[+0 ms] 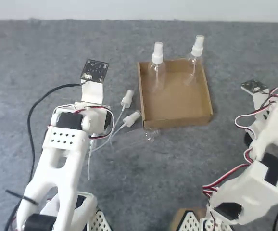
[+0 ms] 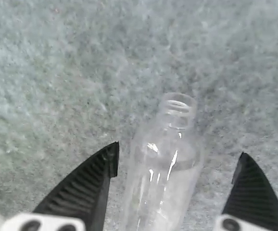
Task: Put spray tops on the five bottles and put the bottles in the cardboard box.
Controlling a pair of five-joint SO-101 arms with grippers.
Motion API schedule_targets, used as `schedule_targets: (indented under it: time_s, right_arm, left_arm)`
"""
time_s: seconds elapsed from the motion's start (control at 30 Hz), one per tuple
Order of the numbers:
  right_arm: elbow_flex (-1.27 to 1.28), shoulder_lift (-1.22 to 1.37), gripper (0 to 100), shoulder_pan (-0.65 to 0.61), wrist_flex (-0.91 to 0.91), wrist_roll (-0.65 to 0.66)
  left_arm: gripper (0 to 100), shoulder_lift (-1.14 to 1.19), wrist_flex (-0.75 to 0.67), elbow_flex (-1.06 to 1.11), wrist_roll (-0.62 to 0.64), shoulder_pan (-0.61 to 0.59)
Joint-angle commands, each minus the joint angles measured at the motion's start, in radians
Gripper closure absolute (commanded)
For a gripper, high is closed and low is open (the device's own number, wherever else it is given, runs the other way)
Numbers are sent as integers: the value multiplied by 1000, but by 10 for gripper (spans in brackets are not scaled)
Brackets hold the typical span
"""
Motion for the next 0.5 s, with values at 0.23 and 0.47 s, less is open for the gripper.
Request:
schedule_targets:
  time_s: [0.23, 0.47]
  right_arm:
    - [-54, 65, 696, -4, -50, -14]
    - [-57, 68, 849, 1, -54, -15]
  left_arm:
    - [988, -48, -20, -7, 8, 2]
    - [988, -48, -20, -7, 8, 2]
